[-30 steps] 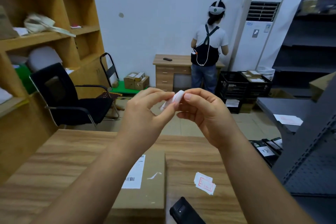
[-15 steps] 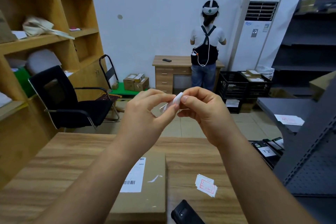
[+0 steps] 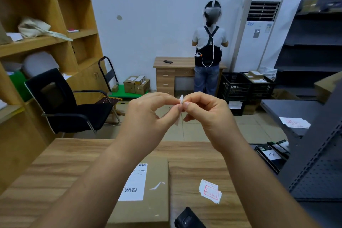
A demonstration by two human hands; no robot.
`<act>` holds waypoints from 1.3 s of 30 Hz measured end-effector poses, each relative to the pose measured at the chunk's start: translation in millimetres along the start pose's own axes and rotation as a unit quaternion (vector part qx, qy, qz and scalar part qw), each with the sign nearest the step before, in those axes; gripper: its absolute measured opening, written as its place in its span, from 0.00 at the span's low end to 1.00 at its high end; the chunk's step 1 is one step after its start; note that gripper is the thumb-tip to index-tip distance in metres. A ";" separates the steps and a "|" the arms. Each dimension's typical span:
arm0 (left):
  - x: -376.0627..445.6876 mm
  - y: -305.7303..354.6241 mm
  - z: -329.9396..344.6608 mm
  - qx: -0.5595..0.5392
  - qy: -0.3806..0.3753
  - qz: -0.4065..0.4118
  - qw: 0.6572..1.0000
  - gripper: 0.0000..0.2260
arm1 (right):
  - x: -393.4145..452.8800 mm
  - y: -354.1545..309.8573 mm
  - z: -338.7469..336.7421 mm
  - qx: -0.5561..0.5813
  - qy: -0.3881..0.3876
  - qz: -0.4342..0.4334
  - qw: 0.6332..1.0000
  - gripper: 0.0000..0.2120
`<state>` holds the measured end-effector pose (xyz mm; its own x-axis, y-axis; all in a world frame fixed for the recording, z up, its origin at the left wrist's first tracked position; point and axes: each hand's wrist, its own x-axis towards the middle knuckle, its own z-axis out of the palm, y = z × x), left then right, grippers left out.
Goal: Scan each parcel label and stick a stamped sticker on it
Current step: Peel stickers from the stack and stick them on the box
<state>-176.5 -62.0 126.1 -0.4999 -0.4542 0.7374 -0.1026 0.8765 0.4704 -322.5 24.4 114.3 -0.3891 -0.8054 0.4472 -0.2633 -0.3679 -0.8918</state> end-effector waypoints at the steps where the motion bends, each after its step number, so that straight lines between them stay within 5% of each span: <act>1: 1.0 -0.2 -0.9 -0.008 -0.004 -0.005 1.000 0.03 | 0.8 0.7 0.8 -0.008 0.002 -0.006 1.000 0.03; 11: 6.7 -10.7 -5.5 -0.052 -0.018 -0.075 0.996 0.06 | 8.2 12.9 12.6 -0.110 0.019 -0.075 0.991 0.05; 19: 5.0 -26.6 -6.3 -0.026 -0.012 -0.056 0.998 0.05 | 12.9 17.6 29.1 -0.127 0.043 -0.074 0.988 0.05; 28: 4.0 -34.7 -21.9 -0.056 -0.029 -0.051 0.997 0.05 | 12.9 15.1 38.2 -0.005 0.009 -0.002 1.000 0.05; 39: 4.8 -46.0 -19.1 -0.013 -0.007 0.034 0.999 0.06 | 15.9 16.6 42.8 0.000 0.018 0.005 1.000 0.03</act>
<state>-157.8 -107.6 117.2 -0.5164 -0.3921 0.7613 -0.0459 0.9004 0.4326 -295.3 -14.5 103.7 -0.4238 -0.7915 0.4403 -0.2585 -0.3602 -0.8963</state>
